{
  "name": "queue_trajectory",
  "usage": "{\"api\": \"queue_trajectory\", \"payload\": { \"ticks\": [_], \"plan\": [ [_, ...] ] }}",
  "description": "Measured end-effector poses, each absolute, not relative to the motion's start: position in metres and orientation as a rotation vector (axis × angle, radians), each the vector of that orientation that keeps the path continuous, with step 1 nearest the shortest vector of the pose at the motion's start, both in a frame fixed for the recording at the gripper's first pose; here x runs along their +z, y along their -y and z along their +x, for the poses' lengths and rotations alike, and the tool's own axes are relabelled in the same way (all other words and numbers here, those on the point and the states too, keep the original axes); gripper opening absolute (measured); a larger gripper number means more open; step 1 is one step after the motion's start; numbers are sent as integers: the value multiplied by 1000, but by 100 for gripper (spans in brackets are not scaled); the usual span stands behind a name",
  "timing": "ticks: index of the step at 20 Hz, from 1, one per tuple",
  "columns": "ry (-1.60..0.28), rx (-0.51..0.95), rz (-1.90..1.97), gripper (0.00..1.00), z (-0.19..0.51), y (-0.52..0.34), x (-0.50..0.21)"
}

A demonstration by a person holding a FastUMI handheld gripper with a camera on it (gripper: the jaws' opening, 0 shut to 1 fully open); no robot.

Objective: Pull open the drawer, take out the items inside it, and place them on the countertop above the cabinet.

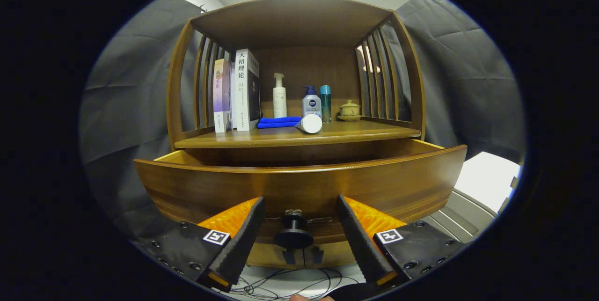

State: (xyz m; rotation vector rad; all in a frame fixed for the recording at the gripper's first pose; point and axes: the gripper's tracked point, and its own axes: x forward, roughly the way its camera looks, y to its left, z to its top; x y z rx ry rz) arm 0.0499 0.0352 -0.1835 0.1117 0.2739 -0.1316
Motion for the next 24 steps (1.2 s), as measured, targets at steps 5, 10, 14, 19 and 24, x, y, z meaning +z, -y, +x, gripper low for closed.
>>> {"api": "queue_trajectory", "payload": {
  "ticks": [5, 10, 14, 19, 24],
  "plan": [
    [-280, -131, 114, 98, 68, -33, -184],
    [-281, -133, 113, 98, 90, -31, -186],
    [-282, -135, 120, 98, 105, -30, -187],
    [-278, -140, 119, 98, 127, -27, -190],
    [-273, -147, 115, 98, 145, -24, -191]
  ]
}}
